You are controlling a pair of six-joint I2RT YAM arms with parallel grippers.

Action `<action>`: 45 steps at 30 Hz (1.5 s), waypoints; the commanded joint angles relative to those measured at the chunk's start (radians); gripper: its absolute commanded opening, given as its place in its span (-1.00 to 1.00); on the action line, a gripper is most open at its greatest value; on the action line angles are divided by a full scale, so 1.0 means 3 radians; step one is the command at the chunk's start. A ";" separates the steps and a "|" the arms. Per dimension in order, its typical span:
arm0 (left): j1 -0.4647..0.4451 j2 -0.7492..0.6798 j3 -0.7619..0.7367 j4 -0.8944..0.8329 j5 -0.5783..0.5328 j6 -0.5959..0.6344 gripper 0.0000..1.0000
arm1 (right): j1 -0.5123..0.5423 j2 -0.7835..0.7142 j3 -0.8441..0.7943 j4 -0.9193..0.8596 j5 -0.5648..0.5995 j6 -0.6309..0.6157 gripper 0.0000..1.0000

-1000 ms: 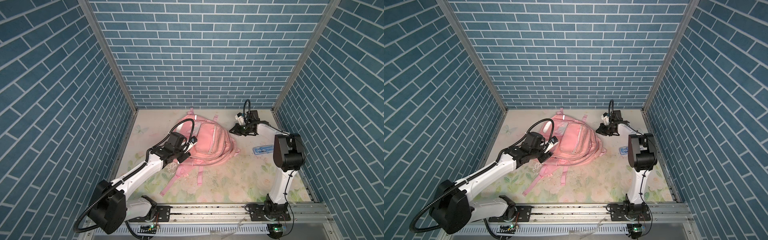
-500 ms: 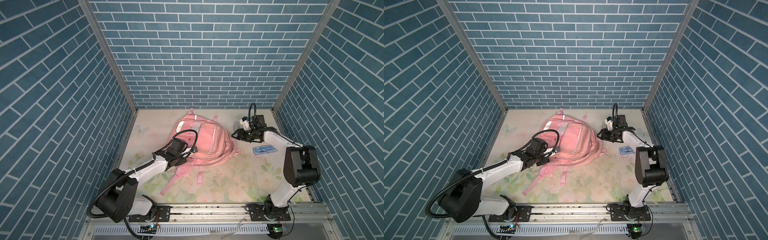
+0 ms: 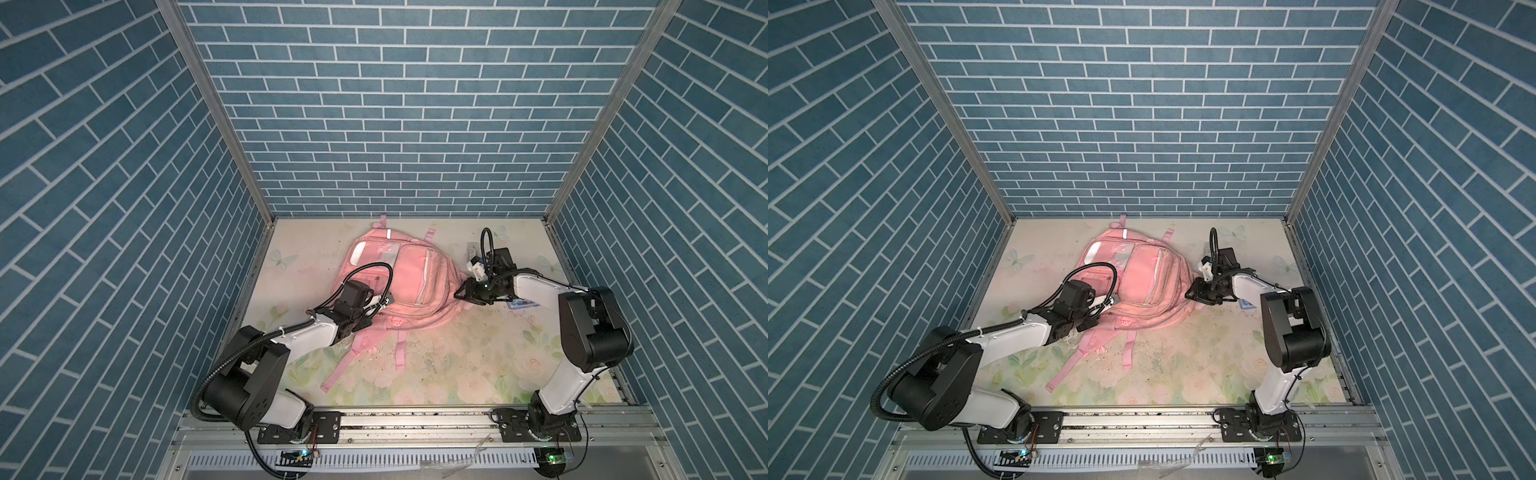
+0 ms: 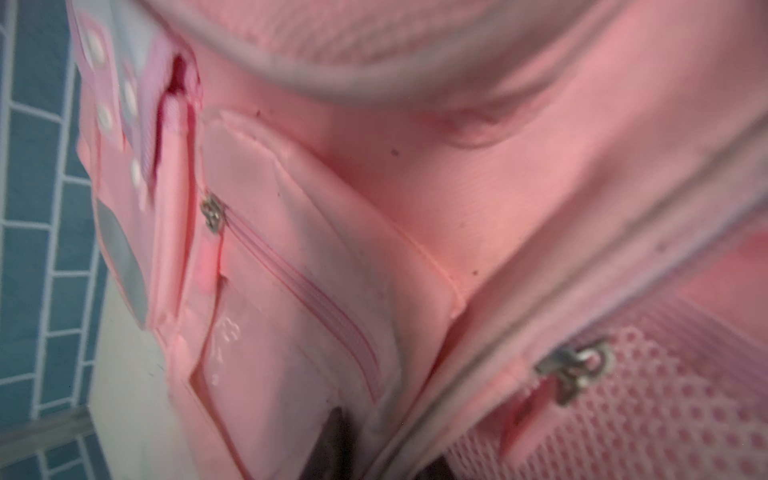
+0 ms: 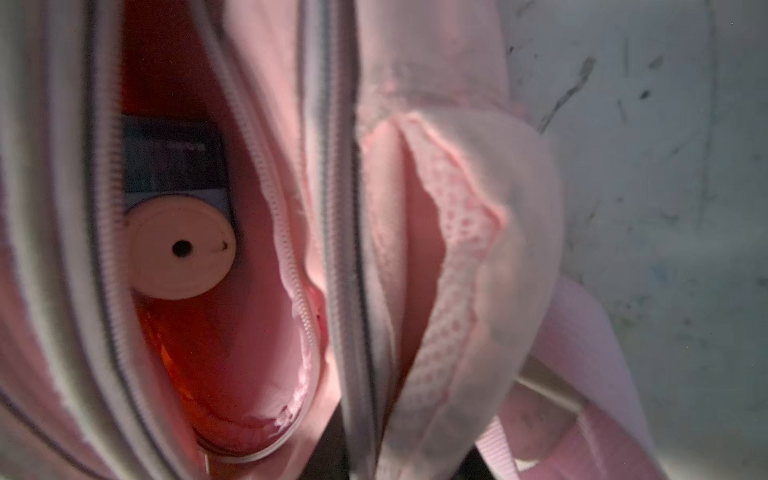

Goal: Pack the student bag
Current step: 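Grasp the bag's zipper pull with the right gripper while left holds the bag edge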

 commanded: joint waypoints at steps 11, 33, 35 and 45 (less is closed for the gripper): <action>-0.0280 -0.0443 0.0186 -0.0919 0.0735 -0.1627 -1.00 | 0.0048 0.0839 0.1477 -0.0209 0.0047 -0.0277 -0.52; -0.0356 -0.0656 0.0213 -0.0450 0.0989 -0.4496 -1.00 | 0.0252 -0.1448 -0.0657 0.1477 0.0647 -0.1111 0.00; -0.0419 -0.0652 0.0241 -0.0328 0.0996 -0.4644 -1.00 | 0.0494 -0.1729 -0.1007 0.1619 0.0589 -0.1398 -0.09; -0.0781 -0.0246 0.0673 0.0022 0.1208 -0.4987 -1.00 | 0.1662 -0.2432 -0.2341 0.3002 0.1195 -0.1989 -0.43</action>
